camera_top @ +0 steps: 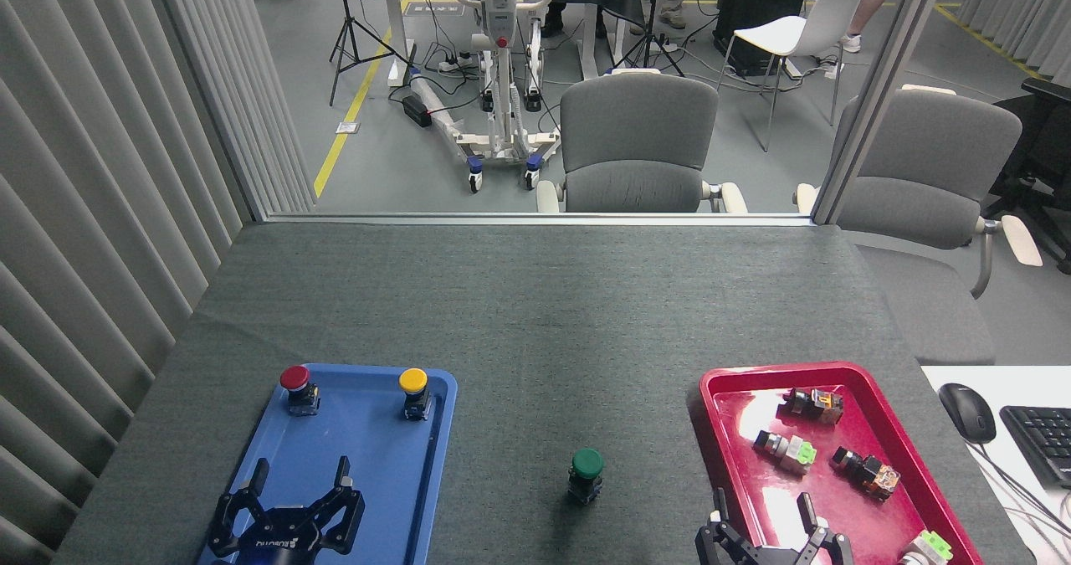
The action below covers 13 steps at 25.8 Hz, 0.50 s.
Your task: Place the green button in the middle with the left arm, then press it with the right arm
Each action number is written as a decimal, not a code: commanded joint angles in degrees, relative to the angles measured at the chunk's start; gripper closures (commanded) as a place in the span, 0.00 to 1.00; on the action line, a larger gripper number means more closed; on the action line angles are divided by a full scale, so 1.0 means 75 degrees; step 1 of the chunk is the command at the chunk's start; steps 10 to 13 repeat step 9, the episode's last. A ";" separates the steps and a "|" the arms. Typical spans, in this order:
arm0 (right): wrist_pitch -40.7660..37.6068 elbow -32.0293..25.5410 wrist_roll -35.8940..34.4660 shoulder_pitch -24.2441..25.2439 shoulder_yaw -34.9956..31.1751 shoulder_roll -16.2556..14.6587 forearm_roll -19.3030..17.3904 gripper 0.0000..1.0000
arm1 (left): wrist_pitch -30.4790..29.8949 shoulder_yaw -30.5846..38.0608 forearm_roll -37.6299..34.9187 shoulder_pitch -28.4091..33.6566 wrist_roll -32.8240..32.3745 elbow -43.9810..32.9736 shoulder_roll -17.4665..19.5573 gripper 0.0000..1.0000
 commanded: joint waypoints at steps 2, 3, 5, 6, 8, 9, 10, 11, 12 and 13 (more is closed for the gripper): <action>-0.0047 0.0025 -0.0001 -0.0073 -0.0002 -0.0028 0.0016 0.00 | -0.0556 -0.0095 0.0193 -0.0062 0.0094 0.0000 0.0010 0.00; -0.0047 0.0025 -0.0001 -0.0073 -0.0002 -0.0028 0.0016 0.00 | -0.0744 -0.0224 0.0193 -0.0062 0.0094 -0.0012 0.0034 0.00; -0.0047 0.0025 -0.0001 -0.0084 0.0010 -0.0040 0.0016 0.00 | -0.1177 -0.0669 0.0205 -0.0062 0.0105 0.0000 0.0291 0.00; -0.0047 0.0025 -0.0001 -0.0084 0.0010 -0.0040 0.0016 0.00 | -0.1142 -0.0751 0.0228 -0.0074 0.0129 0.0012 0.0397 0.00; -0.0059 0.0025 -0.0001 -0.0073 0.0021 -0.0052 0.0016 0.00 | -0.0978 -0.0751 0.0228 -0.0062 0.0141 0.0024 0.0432 0.00; -0.0059 0.0025 -0.0013 -0.0073 0.0021 -0.0052 0.0016 0.00 | -0.0884 -0.0751 0.0228 -0.0062 0.0141 0.0012 0.0432 0.00; -0.0059 0.0025 -0.0013 -0.0073 0.0021 -0.0052 0.0016 0.00 | -0.0884 -0.0751 0.0228 -0.0062 0.0141 0.0012 0.0432 0.00; -0.0059 0.0025 -0.0013 -0.0073 0.0021 -0.0052 0.0016 0.00 | -0.0884 -0.0751 0.0228 -0.0062 0.0141 0.0012 0.0432 0.00; -0.0059 0.0025 -0.0013 -0.0073 0.0021 -0.0052 0.0016 0.00 | -0.0884 -0.0751 0.0228 -0.0062 0.0141 0.0012 0.0432 0.00; -0.0059 0.0025 -0.0013 -0.0073 0.0021 -0.0052 0.0016 0.00 | -0.0884 -0.0751 0.0228 -0.0062 0.0141 0.0012 0.0432 0.00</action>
